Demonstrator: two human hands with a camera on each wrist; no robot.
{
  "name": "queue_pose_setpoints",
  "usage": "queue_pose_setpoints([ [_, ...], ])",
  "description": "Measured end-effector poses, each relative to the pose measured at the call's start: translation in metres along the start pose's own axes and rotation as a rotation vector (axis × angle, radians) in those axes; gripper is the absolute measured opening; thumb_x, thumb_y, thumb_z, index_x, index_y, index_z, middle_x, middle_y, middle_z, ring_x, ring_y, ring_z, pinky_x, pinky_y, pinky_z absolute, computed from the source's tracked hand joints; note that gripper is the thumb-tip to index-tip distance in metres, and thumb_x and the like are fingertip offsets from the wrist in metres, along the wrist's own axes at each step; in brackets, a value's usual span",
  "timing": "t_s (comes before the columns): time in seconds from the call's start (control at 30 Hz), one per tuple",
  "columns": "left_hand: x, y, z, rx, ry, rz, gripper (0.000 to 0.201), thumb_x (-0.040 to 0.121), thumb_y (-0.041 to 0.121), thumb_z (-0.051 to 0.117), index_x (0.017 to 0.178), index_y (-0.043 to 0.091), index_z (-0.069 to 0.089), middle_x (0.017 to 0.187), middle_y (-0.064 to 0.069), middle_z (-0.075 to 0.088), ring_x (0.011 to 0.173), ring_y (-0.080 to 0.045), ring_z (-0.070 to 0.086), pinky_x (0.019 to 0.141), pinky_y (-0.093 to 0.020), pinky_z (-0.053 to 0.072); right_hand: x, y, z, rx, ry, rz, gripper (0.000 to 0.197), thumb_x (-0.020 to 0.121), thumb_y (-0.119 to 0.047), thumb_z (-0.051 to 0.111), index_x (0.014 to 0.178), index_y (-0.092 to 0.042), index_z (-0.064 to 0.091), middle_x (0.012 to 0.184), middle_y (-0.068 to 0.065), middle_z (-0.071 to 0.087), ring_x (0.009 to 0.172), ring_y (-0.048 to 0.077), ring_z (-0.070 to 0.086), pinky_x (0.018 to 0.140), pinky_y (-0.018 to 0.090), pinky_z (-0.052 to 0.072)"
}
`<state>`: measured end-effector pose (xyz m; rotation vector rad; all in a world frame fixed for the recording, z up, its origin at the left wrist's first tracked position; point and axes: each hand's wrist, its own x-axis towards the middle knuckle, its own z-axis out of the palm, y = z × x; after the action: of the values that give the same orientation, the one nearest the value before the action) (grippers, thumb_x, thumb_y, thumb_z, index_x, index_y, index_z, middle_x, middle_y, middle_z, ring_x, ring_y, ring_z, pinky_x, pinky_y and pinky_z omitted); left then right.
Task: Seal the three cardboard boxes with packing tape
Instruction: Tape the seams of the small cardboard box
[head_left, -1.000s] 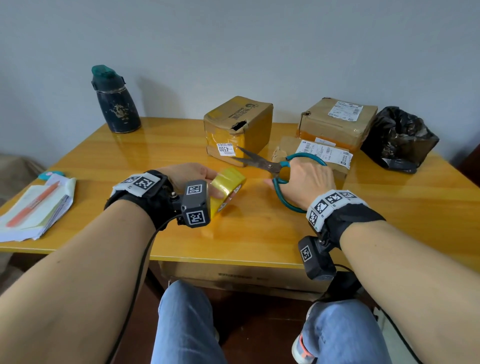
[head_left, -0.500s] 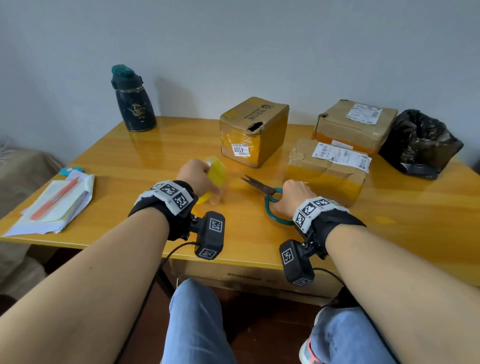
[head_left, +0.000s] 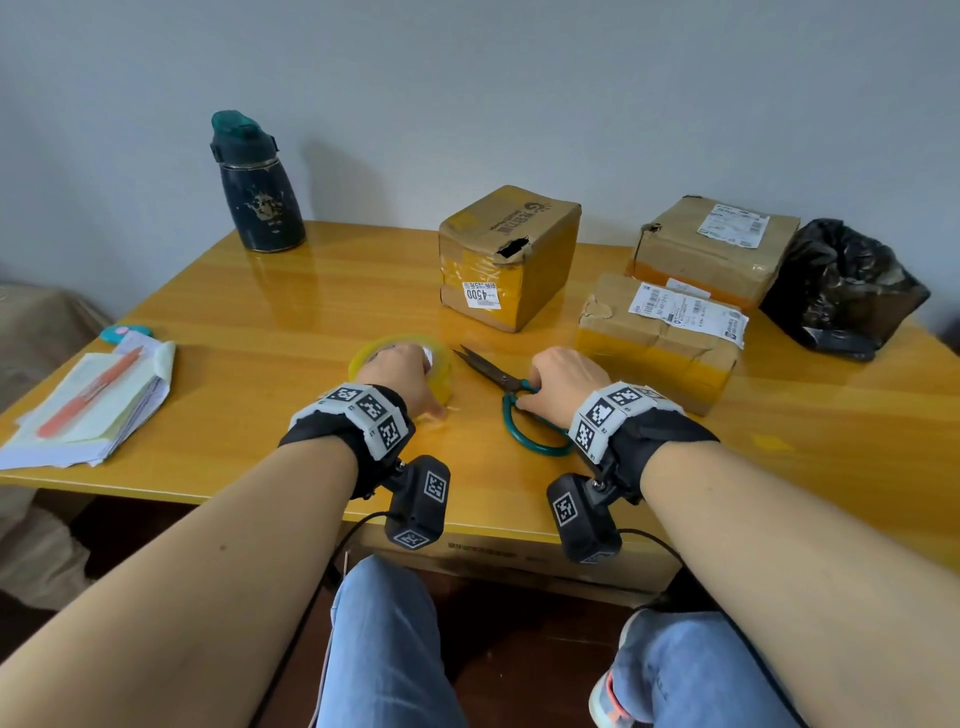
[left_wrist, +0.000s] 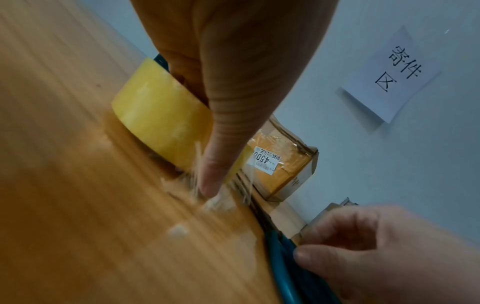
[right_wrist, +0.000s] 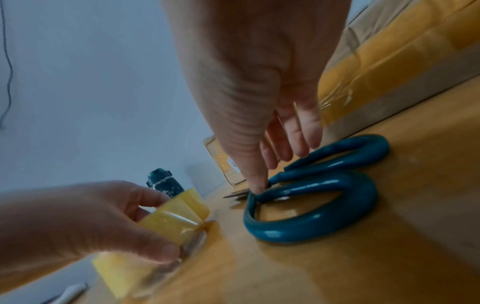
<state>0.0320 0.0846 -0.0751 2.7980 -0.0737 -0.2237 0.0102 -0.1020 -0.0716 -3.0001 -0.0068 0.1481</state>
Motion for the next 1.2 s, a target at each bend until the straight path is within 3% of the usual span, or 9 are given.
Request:
queue_pose_setpoints([
  [0.17, -0.002, 0.011, -0.011, -0.180, 0.067, 0.080, 0.043, 0.065, 0.037, 0.086, 0.093, 0.018, 0.060, 0.094, 0.001, 0.062, 0.088, -0.017, 0.058, 0.075, -0.032, 0.053, 0.005, 0.000, -0.008, 0.432, 0.008, -0.012, 0.018, 0.089, -0.020, 0.066, 0.102, -0.008, 0.068, 0.096, 0.004, 0.064, 0.085, 0.019, 0.059, 0.071, 0.029, 0.049],
  [0.37, -0.008, 0.017, -0.019, -0.387, -0.080, 0.084, 0.024, 0.069, 0.026, 0.085, 0.079, 0.018, 0.065, 0.077, 0.004, 0.062, 0.069, -0.011, 0.057, 0.061, -0.020, 0.047, -0.005, 0.003, -0.020, 1.103, -0.280, 0.174, 0.026, 0.097, -0.009, 0.051, 0.119, 0.006, 0.054, 0.088, 0.017, 0.066, 0.069, 0.023, 0.062, 0.070, 0.031, 0.056],
  [0.57, -0.006, 0.014, -0.020, -0.693, -0.160, -0.151, 0.036, 0.069, 0.023, 0.086, 0.091, 0.013, 0.059, 0.095, -0.005, 0.059, 0.082, -0.017, 0.062, 0.083, -0.034, 0.058, -0.011, -0.005, -0.014, 1.206, -0.387, 0.164, 0.039, 0.097, 0.005, 0.040, 0.136, 0.003, 0.040, 0.116, 0.028, 0.061, 0.089, 0.031, 0.062, 0.076, 0.035, 0.056],
  [0.7, -0.003, 0.009, -0.019, -0.746, -0.195, -0.173, 0.029, 0.075, 0.025, 0.081, 0.089, 0.010, 0.061, 0.087, -0.007, 0.060, 0.083, -0.020, 0.062, 0.088, -0.039, 0.057, -0.012, -0.015, -0.004, 1.237, -0.471, 0.136, 0.054, 0.094, 0.009, 0.046, 0.144, -0.005, 0.031, 0.129, 0.028, 0.055, 0.114, 0.036, 0.058, 0.089, 0.038, 0.052],
  [0.83, -0.004, 0.005, -0.021, -0.730, -0.248, -0.154, 0.036, 0.069, 0.035, 0.084, 0.087, 0.011, 0.063, 0.088, -0.010, 0.065, 0.096, -0.027, 0.066, 0.094, -0.044, 0.053, -0.008, -0.029, 0.008, 1.368, -0.512, 0.134, 0.070, 0.088, 0.019, 0.047, 0.149, -0.006, 0.022, 0.140, 0.029, 0.043, 0.120, 0.040, 0.054, 0.096, 0.040, 0.049],
  [0.93, -0.007, 0.002, -0.022, -0.639, -0.298, -0.113, 0.040, 0.071, 0.038, 0.081, 0.097, 0.013, 0.065, 0.099, -0.008, 0.067, 0.095, -0.021, 0.064, 0.094, -0.037, 0.051, -0.005, -0.033, 0.014, 1.471, -0.494, 0.179, 0.072, 0.086, 0.024, 0.042, 0.149, -0.007, 0.024, 0.137, 0.032, 0.042, 0.118, 0.043, 0.055, 0.096, 0.043, 0.048],
  [1.03, -0.012, 0.000, -0.022, -0.604, -0.322, -0.096, 0.053, 0.072, 0.032, 0.083, 0.116, 0.011, 0.061, 0.104, -0.006, 0.065, 0.095, -0.016, 0.061, 0.089, -0.030, 0.050, -0.003, -0.034, 0.014, 1.552, -0.466, 0.258, 0.055, 0.093, 0.018, 0.036, 0.143, -0.002, 0.029, 0.117, 0.033, 0.054, 0.118, 0.047, 0.053, 0.095, 0.048, 0.047],
  [1.1, -0.015, 0.000, -0.022, -0.590, -0.335, -0.081, 0.058, 0.066, 0.029, 0.087, 0.117, 0.014, 0.062, 0.108, -0.007, 0.065, 0.098, -0.018, 0.062, 0.091, -0.031, 0.050, -0.003, -0.034, 0.014, 1.489, -0.422, 0.301, 0.043, 0.096, 0.012, 0.035, 0.138, 0.004, 0.036, 0.099, 0.024, 0.058, 0.119, 0.044, 0.054, 0.097, 0.048, 0.048],
  [1.2, -0.017, 0.000, -0.022, -0.573, -0.340, -0.077, 0.062, 0.052, 0.028, 0.092, 0.108, 0.023, 0.064, 0.114, -0.008, 0.063, 0.103, -0.023, 0.063, 0.097, -0.040, 0.050, -0.006, -0.043, 0.017, 1.327, -0.432, 0.303, 0.037, 0.096, 0.000, 0.045, 0.132, 0.007, 0.046, 0.107, 0.017, 0.060, 0.121, 0.037, 0.054, 0.099, 0.044, 0.048],
])
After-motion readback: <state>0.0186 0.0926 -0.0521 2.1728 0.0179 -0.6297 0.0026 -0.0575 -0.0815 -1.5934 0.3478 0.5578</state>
